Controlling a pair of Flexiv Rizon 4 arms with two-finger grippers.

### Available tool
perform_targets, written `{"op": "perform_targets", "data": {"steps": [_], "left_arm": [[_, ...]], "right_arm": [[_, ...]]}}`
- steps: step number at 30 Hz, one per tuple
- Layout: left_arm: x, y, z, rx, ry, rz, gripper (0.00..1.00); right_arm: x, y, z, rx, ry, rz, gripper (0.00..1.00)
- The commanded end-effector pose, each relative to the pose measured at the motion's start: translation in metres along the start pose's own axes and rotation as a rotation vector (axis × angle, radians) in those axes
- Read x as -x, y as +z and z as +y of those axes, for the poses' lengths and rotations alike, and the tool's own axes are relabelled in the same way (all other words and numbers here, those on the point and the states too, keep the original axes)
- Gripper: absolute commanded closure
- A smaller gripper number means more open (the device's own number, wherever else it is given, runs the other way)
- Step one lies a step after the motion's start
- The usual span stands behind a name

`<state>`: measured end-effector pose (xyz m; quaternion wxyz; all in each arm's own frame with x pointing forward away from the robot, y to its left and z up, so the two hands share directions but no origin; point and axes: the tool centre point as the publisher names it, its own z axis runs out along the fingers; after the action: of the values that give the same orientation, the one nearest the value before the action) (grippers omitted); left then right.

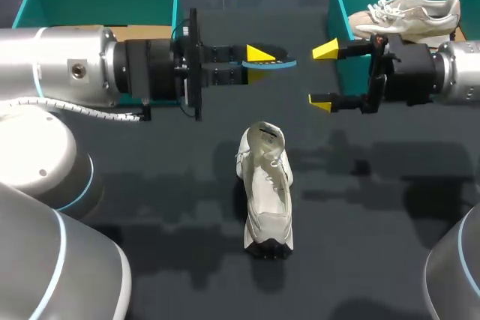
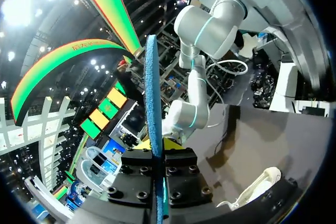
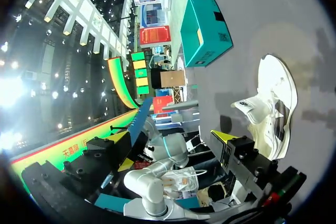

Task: Take the shoe out of the shoebox, open the shoe tongue, remove and reinsert the insole, then place the shoe into the shoebox

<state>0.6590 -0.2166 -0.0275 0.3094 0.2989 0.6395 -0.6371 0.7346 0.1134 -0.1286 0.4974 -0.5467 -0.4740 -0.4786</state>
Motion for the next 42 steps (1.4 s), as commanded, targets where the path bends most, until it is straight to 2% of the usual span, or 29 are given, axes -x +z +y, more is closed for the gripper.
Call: {"op": "perform_targets", "data": {"steps": [1,5,11,14,18,19,28,29,32,34,41,42], "left_arm": [[0.0,0.001,-0.001,0.004,0.0,0.001,1.0],[0.0,0.001,-0.001,0.004,0.0,0.001,1.0],[-0.005,0.003,0.016,0.055,0.25,-0.011,1.0],[-0.007,0.0,0.025,0.092,0.351,-0.003,1.0],[-0.006,-0.004,0.032,0.195,0.556,-0.012,1.0],[-0.005,-0.007,0.033,0.189,0.612,0.005,1.0],[-0.005,-0.007,0.033,0.189,0.612,0.005,1.0],[-0.01,-0.004,0.035,0.169,0.644,-0.009,1.0],[-0.023,0.002,0.048,0.167,0.661,0.017,1.0],[-0.029,0.006,0.062,0.167,0.652,0.021,1.0],[-0.034,0.011,0.085,0.153,0.638,0.029,1.0],[-0.033,0.012,0.088,0.121,0.626,0.02,1.0]], "right_arm": [[0.001,0.003,0.002,-0.001,0.001,-0.002,0.0],[0.001,0.003,0.002,-0.001,0.001,-0.002,0.0],[0.001,0.003,0.002,-0.001,0.001,-0.002,0.0],[0.001,0.003,0.002,-0.001,0.001,-0.002,0.0],[0.001,0.003,0.002,-0.001,0.001,-0.002,0.0],[0.001,0.003,0.002,-0.001,0.001,-0.002,0.0],[0.001,0.003,0.002,-0.001,0.001,-0.002,0.0],[0.001,0.003,0.002,-0.001,0.001,-0.002,0.0],[-0.002,0.005,0.001,-0.001,-0.001,0.0,0.0],[-0.004,0.008,0.0,0.026,-0.014,0.006,0.0],[-0.007,0.023,-0.006,0.009,-0.052,0.009,0.0],[-0.008,0.028,-0.007,-0.001,-0.066,0.001,0.0]]}}
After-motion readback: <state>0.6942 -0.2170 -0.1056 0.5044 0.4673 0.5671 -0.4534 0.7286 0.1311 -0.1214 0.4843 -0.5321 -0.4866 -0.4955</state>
